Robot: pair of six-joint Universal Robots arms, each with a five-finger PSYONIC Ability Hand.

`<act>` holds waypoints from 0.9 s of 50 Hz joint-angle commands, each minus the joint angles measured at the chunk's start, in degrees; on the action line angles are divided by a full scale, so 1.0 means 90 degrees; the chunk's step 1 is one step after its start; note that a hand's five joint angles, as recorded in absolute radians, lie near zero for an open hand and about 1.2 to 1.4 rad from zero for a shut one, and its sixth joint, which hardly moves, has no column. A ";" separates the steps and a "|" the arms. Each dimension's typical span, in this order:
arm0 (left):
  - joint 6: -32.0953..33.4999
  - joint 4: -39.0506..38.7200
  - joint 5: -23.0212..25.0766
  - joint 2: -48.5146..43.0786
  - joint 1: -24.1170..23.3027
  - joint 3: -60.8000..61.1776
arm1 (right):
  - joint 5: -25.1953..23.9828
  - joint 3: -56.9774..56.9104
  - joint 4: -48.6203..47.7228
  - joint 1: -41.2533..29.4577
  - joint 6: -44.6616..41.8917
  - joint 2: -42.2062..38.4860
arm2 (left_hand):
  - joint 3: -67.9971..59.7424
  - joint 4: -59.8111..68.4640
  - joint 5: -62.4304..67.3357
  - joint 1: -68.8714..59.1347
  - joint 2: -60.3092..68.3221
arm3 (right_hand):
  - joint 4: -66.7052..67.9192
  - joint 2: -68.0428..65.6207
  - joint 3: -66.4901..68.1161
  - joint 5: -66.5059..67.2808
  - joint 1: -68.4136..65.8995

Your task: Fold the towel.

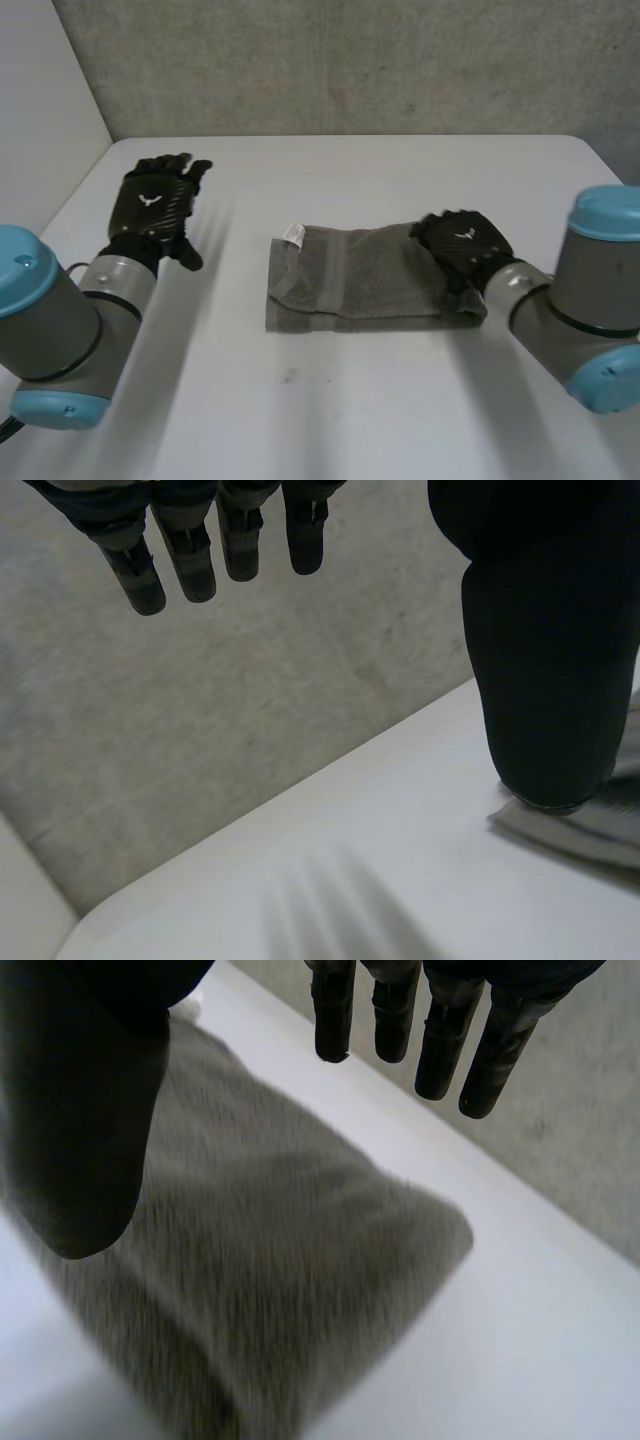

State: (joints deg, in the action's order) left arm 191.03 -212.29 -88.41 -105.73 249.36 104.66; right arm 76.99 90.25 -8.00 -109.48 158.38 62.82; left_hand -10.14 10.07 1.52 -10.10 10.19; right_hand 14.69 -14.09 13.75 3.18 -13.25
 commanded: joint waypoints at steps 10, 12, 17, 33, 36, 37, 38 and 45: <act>0.0024 0.0043 -0.0059 -0.0557 -0.0841 -0.0408 | -0.0138 0.0764 -0.1249 0.0592 -0.0136 -0.0319 | -0.0288 0.0296 0.0135 -0.0293 0.0283 | 0.7246 -0.7313 0.7351 0.7415 -0.7407; 0.0024 0.0043 -0.0059 -0.0518 -0.0832 -0.0369 | -0.0002 0.0764 -0.1337 0.0640 -0.0175 -0.0242 | -0.0288 0.0296 0.0135 -0.0293 0.0283 | 0.7256 -0.7323 0.7361 0.7425 -0.7417; 0.0014 0.0062 -0.0069 -0.0449 -0.0783 -0.0252 | 0.0302 0.0540 -0.1435 0.0592 -0.0438 0.0138 | -0.0288 0.0296 0.0135 -0.0293 0.0283 | 0.7256 -0.7323 0.7361 0.7425 -0.7417; -0.0015 0.0111 -0.0391 -0.0117 -0.0626 -0.0213 | -0.0390 -0.2115 0.0115 -0.2365 -0.2927 -0.1440 | -0.0101 0.0109 -0.0052 -0.0106 0.0096 | 0.7256 -0.7323 0.7361 0.7425 -0.7417; -0.0015 0.0141 -0.0538 -0.0088 -0.0597 -0.0183 | -0.0411 -0.2458 0.0555 -0.2697 -0.3396 -0.1851 | -0.0064 0.0072 -0.0089 -0.0069 0.0059 | 0.7256 -0.7323 0.7361 0.7425 -0.7417; -0.0025 0.0160 -0.0567 -0.0078 -0.0587 -0.0183 | -0.0343 -0.2565 0.0750 -0.2776 -0.3543 -0.1969 | -0.0027 0.0035 -0.0126 -0.0032 0.0022 | 0.7256 -0.7323 0.7361 0.7425 -0.7417; -0.0025 0.0160 -0.0567 -0.0078 -0.0587 -0.0183 | -0.0342 -0.2567 0.0752 -0.2777 -0.3545 -0.1970 | -0.0026 0.0035 -0.0127 -0.0032 0.0021 | 0.7256 -0.7323 0.7361 0.7425 -0.7417; -0.0044 0.0228 -0.0567 -0.0029 -0.0519 -0.0290 | -0.0098 -0.2431 0.0276 -0.2699 -0.1960 -0.1308 | 0.0011 -0.0003 -0.0164 0.0006 -0.0016 | 0.0471 -0.0538 0.0577 0.0640 -0.0632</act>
State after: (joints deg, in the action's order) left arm 190.81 -210.75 -93.52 -106.24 244.37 102.83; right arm 74.17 66.71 -1.17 -134.79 127.71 45.62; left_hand -9.55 9.59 1.52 -9.88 9.57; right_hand 56.94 -55.39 56.75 47.15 -56.35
